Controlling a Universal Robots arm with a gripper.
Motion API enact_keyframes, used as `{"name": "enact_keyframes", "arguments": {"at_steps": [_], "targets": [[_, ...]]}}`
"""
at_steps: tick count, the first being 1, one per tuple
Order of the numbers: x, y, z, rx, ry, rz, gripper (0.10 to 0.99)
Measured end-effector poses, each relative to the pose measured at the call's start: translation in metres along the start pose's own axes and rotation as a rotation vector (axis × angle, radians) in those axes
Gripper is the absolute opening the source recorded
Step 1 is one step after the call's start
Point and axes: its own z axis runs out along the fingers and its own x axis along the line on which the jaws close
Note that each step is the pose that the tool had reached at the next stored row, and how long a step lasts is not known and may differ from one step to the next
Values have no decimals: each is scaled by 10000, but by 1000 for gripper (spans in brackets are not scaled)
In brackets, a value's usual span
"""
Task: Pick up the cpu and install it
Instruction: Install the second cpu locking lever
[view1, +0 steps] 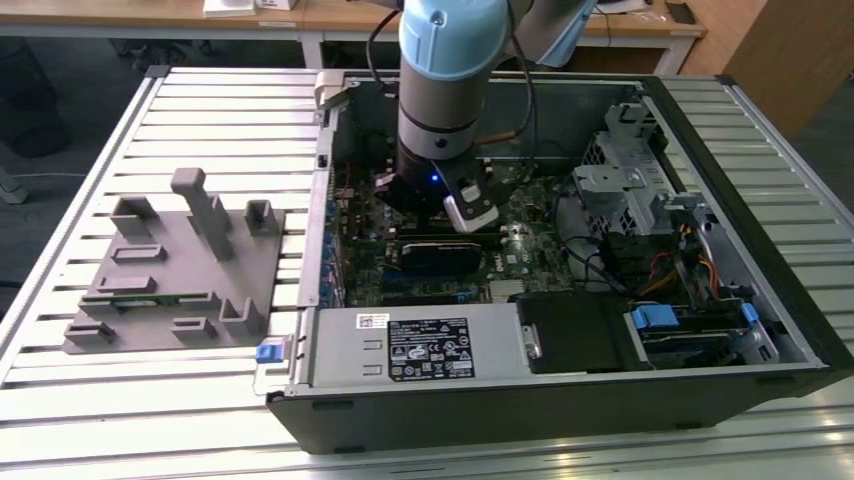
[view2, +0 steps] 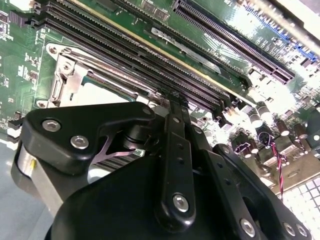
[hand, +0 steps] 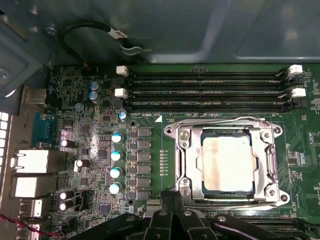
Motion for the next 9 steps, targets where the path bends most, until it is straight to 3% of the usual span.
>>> {"name": "enact_keyframes", "arguments": {"at_steps": [9], "targets": [[3,19,-87,1,0,1,106]]}}
